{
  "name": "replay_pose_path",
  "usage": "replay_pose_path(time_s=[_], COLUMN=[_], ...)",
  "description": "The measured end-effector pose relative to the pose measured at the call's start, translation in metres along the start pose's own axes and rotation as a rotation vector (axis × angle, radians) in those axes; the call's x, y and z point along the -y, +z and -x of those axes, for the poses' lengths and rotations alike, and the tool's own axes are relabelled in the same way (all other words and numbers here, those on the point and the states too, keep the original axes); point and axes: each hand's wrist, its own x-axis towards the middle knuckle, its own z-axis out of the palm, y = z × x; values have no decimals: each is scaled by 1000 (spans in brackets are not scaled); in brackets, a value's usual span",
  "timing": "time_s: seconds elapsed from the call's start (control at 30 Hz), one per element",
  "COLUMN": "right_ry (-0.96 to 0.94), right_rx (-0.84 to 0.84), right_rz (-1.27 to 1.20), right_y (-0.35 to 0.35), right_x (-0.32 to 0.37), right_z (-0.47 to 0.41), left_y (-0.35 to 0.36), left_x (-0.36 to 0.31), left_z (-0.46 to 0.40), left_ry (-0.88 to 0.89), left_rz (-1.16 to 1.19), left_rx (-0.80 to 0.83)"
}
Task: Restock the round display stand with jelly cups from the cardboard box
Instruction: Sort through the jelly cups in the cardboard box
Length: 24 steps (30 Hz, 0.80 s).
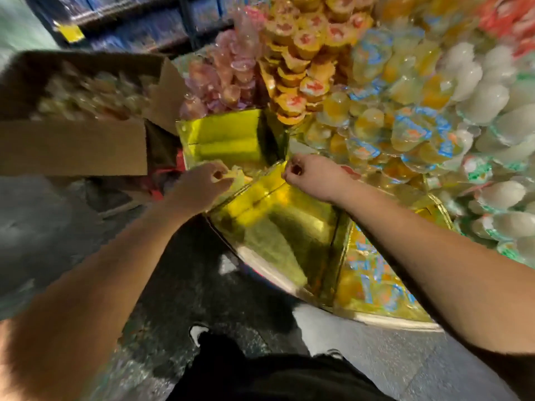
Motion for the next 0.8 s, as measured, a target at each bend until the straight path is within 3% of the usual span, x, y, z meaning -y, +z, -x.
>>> replay_pose_path(time_s=[0.2, 0.37, 0.67, 0.8], right_ry=[-196, -288, -246, -194], right_rx=[60, 118, 256, 272], right_rz=[-17, 58, 184, 151], right_y=[47, 80, 131, 147], right_x=[174, 273, 339, 353], right_z=[-90, -144, -264, -337], left_y=[-126, -181, -223, -246], left_x=[136, 242, 347, 374], left_z=[5, 4, -60, -117], left_ry=[-70, -151, -373, -361], left_rz=[42, -5, 3, -6], left_rx=[-96, -170, -46, -42])
